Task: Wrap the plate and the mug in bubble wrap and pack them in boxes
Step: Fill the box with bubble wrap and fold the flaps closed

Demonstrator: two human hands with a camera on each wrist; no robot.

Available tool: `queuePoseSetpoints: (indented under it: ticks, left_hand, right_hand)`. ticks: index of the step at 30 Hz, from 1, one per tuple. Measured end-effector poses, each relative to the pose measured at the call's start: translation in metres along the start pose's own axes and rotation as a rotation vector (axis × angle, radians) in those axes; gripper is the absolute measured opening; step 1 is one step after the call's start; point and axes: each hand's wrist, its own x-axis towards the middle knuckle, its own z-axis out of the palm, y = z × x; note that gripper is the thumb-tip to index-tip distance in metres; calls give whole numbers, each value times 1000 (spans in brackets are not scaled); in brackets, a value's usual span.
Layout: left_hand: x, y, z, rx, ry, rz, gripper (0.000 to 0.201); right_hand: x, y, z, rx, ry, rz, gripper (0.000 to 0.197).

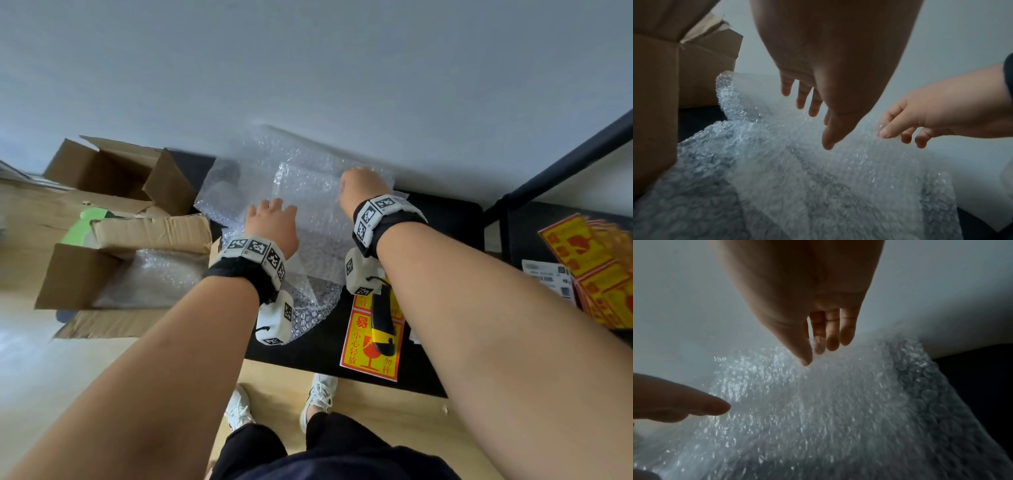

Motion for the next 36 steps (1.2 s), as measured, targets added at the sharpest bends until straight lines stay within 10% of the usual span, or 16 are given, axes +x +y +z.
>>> queuePoseSetpoints:
  ticks: [25,31,36]
  left_hand:
    - [-66,-104,-113,-1485,337,-274,65]
    - [-91,-131,-122,-1454,385,-210,67]
    - [-109,-157,-133,-1298,389,-31,65]
  right_hand:
    - [-116,-84,-95,1113,352,331,10]
    - [-131,-112,-84,1217,413,267,61]
    - [-139,-135,-86,1132,307,174,40]
